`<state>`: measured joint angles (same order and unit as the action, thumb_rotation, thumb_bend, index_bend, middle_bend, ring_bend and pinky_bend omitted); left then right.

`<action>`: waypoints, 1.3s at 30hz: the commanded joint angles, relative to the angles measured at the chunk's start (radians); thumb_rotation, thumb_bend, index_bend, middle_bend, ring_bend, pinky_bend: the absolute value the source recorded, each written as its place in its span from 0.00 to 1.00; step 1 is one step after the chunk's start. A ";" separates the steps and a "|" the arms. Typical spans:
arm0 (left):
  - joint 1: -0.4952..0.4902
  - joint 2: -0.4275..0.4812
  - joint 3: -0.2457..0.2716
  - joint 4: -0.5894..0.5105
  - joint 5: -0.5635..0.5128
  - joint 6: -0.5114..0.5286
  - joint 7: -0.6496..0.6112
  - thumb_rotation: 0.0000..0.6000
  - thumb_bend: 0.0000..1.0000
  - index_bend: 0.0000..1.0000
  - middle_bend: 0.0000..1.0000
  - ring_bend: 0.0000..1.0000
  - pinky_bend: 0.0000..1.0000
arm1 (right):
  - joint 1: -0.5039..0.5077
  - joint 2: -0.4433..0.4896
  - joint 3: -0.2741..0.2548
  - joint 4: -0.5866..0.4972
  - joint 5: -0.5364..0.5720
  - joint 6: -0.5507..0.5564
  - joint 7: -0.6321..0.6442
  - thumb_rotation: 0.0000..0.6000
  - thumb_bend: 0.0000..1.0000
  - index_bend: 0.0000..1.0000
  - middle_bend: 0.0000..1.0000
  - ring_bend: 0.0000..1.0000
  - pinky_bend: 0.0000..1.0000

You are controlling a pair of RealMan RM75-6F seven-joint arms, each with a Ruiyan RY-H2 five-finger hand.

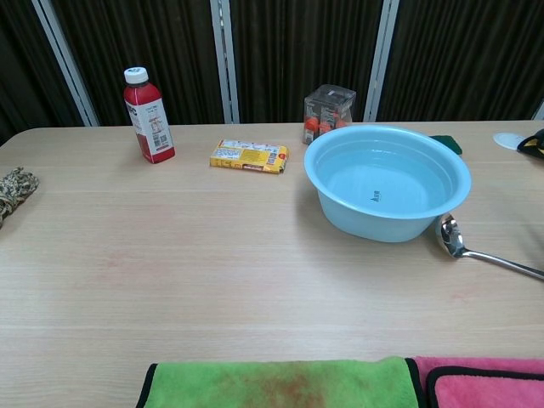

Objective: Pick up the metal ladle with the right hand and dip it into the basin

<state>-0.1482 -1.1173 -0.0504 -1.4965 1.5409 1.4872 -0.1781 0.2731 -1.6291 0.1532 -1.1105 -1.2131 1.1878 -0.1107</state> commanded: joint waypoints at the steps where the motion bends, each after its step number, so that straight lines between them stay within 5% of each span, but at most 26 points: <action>1: -0.002 -0.002 0.001 0.000 0.001 -0.004 0.003 0.49 0.26 0.00 0.00 0.00 0.00 | 0.000 -0.039 -0.014 0.069 -0.012 -0.026 0.043 1.00 0.17 0.38 0.00 0.00 0.00; 39: 0.006 0.011 -0.003 0.010 -0.003 0.013 -0.028 0.49 0.26 0.00 0.00 0.00 0.00 | 0.046 -0.190 -0.002 0.329 -0.067 -0.101 0.220 1.00 0.23 0.45 0.00 0.00 0.00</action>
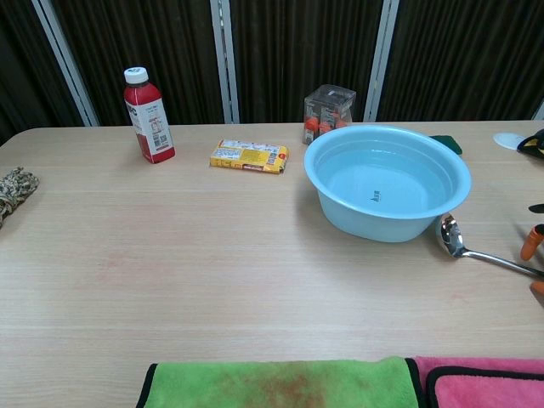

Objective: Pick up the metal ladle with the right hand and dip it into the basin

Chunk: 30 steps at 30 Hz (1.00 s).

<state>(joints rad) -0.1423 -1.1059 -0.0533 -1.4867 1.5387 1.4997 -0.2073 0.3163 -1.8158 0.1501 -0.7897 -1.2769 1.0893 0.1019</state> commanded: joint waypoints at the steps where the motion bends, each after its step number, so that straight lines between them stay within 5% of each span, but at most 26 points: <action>1: 0.001 0.000 0.000 0.000 -0.001 0.000 0.002 0.49 0.26 0.00 0.00 0.00 0.00 | 0.003 -0.005 0.001 0.012 -0.005 -0.003 0.011 1.00 0.23 0.45 0.00 0.00 0.00; 30: 0.004 0.004 -0.005 0.000 -0.001 0.008 -0.011 0.49 0.27 0.03 0.00 0.00 0.00 | 0.015 -0.044 -0.013 0.110 -0.033 -0.040 0.054 1.00 0.30 0.56 0.00 0.00 0.00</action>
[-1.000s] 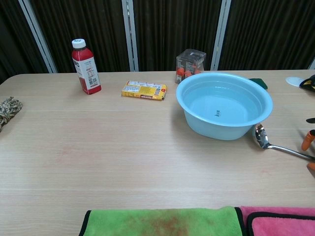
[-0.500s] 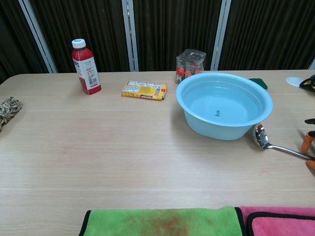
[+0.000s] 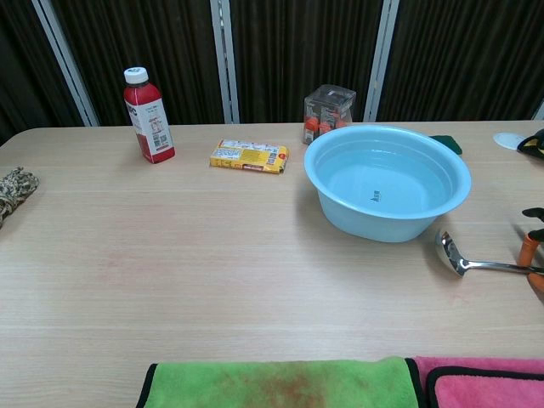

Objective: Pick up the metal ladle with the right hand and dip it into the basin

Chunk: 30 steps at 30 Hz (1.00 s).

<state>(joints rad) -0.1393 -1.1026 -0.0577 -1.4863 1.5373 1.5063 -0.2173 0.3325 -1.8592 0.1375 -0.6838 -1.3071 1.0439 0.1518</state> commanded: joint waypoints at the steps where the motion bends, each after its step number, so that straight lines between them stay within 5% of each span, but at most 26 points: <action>1: 0.001 0.000 0.000 0.000 0.001 0.002 -0.001 0.49 0.27 0.03 0.00 0.00 0.00 | -0.002 0.000 0.000 0.005 -0.004 0.006 0.006 1.00 0.30 0.57 0.00 0.00 0.00; 30: 0.006 0.008 -0.002 0.001 0.012 0.021 -0.027 0.49 0.27 0.03 0.00 0.00 0.00 | -0.016 0.054 0.002 -0.061 -0.018 0.050 -0.056 1.00 0.39 0.70 0.00 0.00 0.00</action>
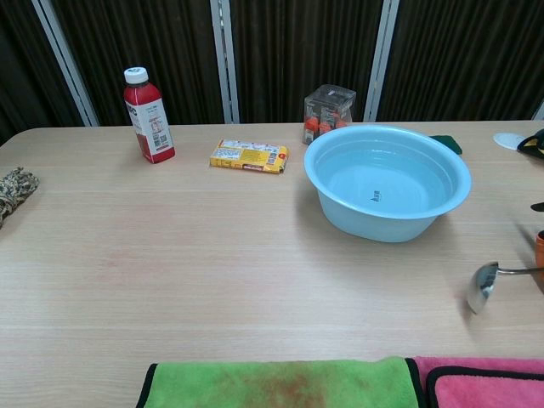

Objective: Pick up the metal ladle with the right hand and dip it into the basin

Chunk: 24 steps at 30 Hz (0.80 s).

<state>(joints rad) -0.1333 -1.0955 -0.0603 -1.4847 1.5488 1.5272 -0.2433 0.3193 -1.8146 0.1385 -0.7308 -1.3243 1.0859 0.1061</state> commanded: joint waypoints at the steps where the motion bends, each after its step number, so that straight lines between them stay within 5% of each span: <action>1: 0.000 0.001 0.000 0.000 0.001 0.000 -0.001 0.49 0.27 0.03 0.00 0.00 0.00 | -0.004 0.013 0.001 -0.019 0.000 0.010 -0.015 1.00 0.39 0.70 0.00 0.00 0.00; 14: 0.000 0.003 0.003 -0.003 0.012 0.006 -0.009 0.49 0.27 0.03 0.00 0.00 0.00 | -0.012 0.086 -0.005 -0.118 0.034 -0.013 -0.205 1.00 0.44 0.71 0.00 0.00 0.00; 24: 0.000 0.007 0.004 -0.005 0.020 0.012 -0.025 0.48 0.27 0.03 0.00 0.00 0.00 | -0.030 0.201 0.029 -0.340 0.180 0.005 -0.643 1.00 0.49 0.78 0.02 0.00 0.00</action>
<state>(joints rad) -0.1335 -1.0893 -0.0566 -1.4892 1.5686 1.5386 -0.2676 0.2989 -1.6705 0.1519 -0.9720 -1.2102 1.0847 -0.4113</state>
